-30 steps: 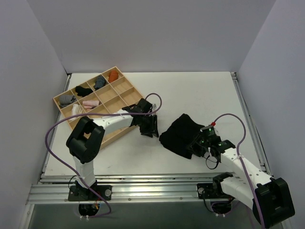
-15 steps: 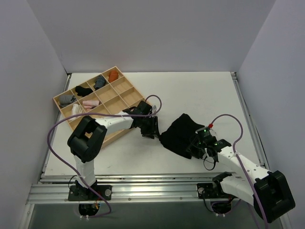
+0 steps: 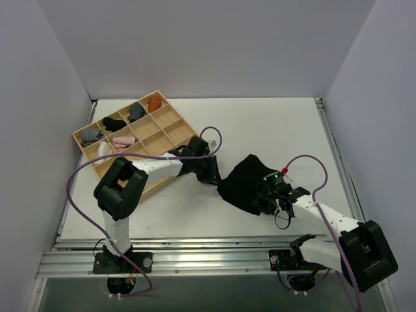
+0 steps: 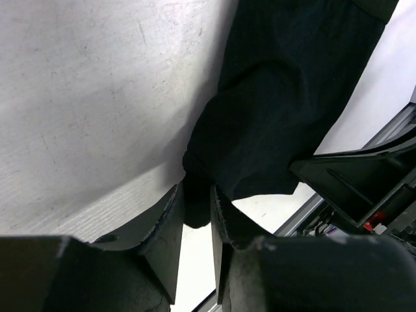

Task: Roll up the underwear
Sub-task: Fold the underwear

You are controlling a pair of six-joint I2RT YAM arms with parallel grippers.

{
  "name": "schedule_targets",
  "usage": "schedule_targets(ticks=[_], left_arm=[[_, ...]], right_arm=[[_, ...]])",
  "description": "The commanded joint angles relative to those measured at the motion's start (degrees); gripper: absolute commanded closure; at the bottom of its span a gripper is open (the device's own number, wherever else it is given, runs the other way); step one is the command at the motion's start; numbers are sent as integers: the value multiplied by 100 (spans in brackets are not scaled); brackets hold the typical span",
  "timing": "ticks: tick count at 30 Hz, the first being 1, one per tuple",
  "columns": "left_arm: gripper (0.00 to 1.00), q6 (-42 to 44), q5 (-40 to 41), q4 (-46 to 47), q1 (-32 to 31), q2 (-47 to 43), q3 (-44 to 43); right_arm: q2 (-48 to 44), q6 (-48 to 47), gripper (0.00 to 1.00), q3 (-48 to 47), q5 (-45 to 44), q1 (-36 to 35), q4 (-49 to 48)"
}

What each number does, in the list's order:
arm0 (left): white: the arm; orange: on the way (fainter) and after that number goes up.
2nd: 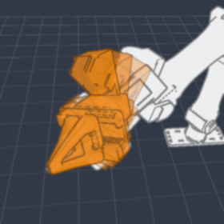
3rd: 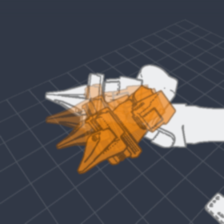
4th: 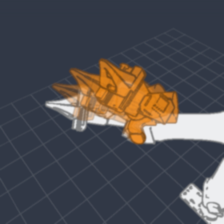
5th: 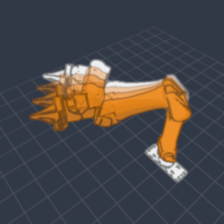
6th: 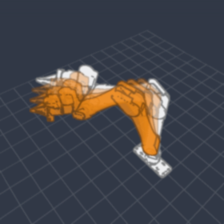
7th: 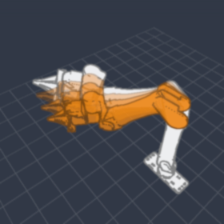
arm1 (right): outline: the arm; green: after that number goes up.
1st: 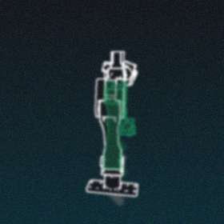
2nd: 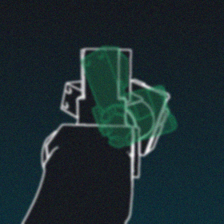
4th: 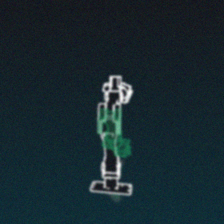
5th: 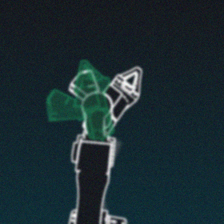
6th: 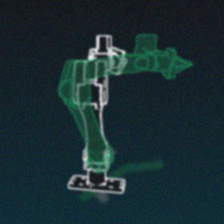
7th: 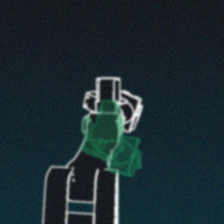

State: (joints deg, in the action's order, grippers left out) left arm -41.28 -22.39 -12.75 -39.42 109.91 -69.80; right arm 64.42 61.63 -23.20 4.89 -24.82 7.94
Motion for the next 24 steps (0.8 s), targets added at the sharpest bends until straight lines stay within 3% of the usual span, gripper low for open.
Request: schedule_targets(ticks=[1,6,12,15,24], left_arm=[[70,-117,-213,431,-31,-83,229],[67,-170,-274,616,-39,-136,423],[64,-179,-275,634,-40,-180,336],[61,-188,-292,590,-31,-128,213],[60,-188,-266,484,-48,-66,89]], right_arm=[[-42,60,77,-176,-163,-58,251],[-606,25,68,-878,-426,-58,1234],[-133,-63,61,-1924,-883,38,1412],[831,-317,54,-2600,-1025,398,1289],[3092,-757,52,-4832,-1297,742,1262]])
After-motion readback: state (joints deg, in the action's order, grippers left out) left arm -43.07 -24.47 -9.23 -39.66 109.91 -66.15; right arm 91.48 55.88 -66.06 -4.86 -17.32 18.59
